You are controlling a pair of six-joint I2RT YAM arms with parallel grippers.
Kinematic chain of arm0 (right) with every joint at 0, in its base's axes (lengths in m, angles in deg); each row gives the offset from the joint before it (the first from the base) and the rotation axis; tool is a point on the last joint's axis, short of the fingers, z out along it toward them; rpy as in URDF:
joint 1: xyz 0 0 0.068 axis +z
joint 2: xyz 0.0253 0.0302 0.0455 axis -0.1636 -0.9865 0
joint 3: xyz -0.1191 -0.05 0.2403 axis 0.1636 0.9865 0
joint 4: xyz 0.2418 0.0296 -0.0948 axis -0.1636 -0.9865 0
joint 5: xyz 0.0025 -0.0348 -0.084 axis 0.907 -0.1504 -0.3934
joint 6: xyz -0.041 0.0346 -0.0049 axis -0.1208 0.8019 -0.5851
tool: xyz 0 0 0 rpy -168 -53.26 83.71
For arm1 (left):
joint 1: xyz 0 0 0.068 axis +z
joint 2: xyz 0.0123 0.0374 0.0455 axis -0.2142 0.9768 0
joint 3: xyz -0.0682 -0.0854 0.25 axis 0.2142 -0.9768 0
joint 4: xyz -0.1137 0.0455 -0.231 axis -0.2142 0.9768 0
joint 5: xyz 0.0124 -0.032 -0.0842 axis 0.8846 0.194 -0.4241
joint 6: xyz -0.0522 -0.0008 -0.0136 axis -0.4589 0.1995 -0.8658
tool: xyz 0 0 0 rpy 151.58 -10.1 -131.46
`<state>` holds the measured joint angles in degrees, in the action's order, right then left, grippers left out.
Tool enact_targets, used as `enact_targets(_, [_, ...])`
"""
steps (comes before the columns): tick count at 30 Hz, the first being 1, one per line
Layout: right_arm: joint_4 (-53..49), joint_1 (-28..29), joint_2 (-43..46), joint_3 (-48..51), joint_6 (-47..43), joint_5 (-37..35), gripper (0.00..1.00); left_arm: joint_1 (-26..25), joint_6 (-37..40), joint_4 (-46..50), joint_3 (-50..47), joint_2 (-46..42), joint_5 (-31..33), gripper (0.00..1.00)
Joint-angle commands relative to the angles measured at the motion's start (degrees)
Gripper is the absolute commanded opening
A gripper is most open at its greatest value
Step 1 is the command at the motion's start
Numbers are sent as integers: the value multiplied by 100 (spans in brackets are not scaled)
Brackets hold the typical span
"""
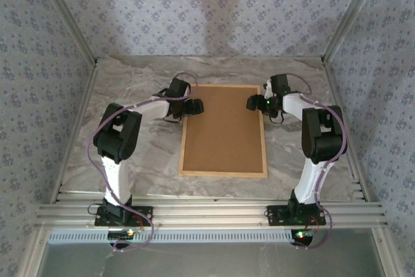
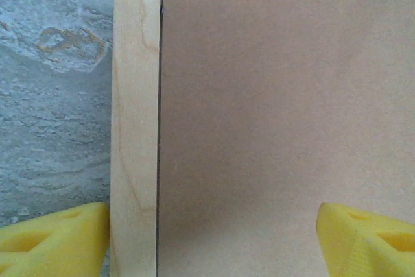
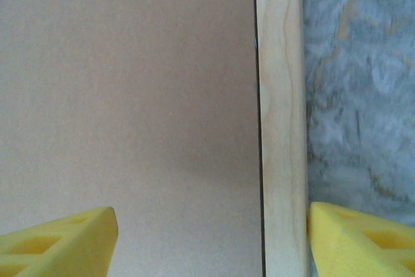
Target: Put the photo into the frame
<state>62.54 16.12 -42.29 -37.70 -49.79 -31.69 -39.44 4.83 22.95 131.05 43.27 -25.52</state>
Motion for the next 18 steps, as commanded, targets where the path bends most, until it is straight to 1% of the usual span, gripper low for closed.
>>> enact_targets(1, [42, 91, 313, 406, 291, 738, 78, -48, -82, 30, 58, -6, -566, 82])
enact_targets(3, [234, 127, 404, 582, 367, 1040, 77, 21, -119, -45, -29, -94, -590, 82])
enact_targets(5, [226, 139, 509, 680, 364, 1036, 77, 108, -120, -43, -73, -142, -589, 82])
enact_targets(10, [-180, 35, 816, 582, -61, -47, 78, 340, -47, -37, -303, -385, -416, 82])
enact_targets(13, [-324, -28, 720, 385, -162, -294, 78, 393, 72, 3, -397, -498, -268, 82])
enact_targets(16, [-399, 10, 636, 324, -160, -375, 78, 388, 281, 172, -402, -551, -116, 82])
enact_targets(18, [-490, 57, 627, 332, -221, -397, 77, 380, 424, 314, -403, -573, -116, 79])
